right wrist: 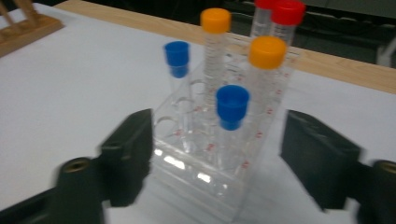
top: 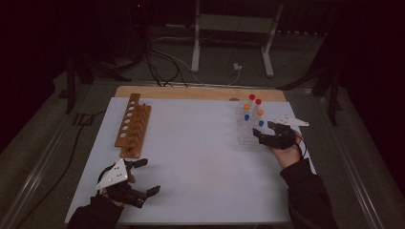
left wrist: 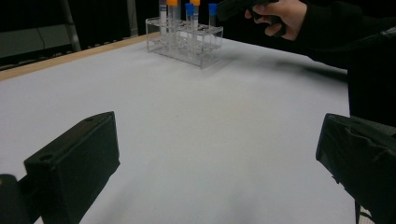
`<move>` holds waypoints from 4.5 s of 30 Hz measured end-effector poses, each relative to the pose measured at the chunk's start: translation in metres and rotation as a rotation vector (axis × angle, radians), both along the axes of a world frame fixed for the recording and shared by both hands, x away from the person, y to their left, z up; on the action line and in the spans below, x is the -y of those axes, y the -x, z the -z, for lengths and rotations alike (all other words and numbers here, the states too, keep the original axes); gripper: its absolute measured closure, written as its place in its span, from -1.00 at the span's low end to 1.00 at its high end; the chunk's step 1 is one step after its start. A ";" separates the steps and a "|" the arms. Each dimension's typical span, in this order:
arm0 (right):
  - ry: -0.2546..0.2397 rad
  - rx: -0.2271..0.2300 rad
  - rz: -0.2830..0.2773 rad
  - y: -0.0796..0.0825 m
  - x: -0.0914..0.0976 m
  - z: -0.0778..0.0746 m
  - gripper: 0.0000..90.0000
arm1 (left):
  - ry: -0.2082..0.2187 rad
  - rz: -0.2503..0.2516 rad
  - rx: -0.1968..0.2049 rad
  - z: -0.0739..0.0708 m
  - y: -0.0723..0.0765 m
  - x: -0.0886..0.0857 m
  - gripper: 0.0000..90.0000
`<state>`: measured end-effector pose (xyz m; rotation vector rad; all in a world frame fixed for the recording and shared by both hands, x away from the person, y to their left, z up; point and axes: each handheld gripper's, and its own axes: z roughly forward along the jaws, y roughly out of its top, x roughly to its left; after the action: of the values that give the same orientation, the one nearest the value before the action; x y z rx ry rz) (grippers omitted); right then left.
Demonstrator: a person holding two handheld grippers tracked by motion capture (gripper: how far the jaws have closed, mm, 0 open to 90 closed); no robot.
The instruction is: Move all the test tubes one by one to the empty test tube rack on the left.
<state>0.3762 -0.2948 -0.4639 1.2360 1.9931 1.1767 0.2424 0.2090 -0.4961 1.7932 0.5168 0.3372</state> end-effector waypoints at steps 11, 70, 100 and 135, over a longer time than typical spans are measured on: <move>0.043 -0.038 0.008 -0.007 -0.002 0.007 0.39 | -0.001 0.001 -0.003 0.000 0.000 0.000 -0.99; 0.093 0.074 -0.039 0.015 -0.013 -0.057 0.72 | -0.006 0.017 -0.042 0.000 -0.002 0.005 -0.99; 0.071 -0.030 -0.416 0.081 -0.097 -0.023 0.72 | -0.004 0.172 -0.120 -0.047 -0.038 0.055 -0.99; 0.050 -0.045 -0.544 0.098 -0.125 -0.020 0.72 | -0.019 0.285 -0.058 -0.071 -0.065 0.142 -0.23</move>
<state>0.2778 -0.1697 -0.4436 0.7128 2.4635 1.3344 0.3075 0.0670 -0.4254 1.8696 0.2930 0.0934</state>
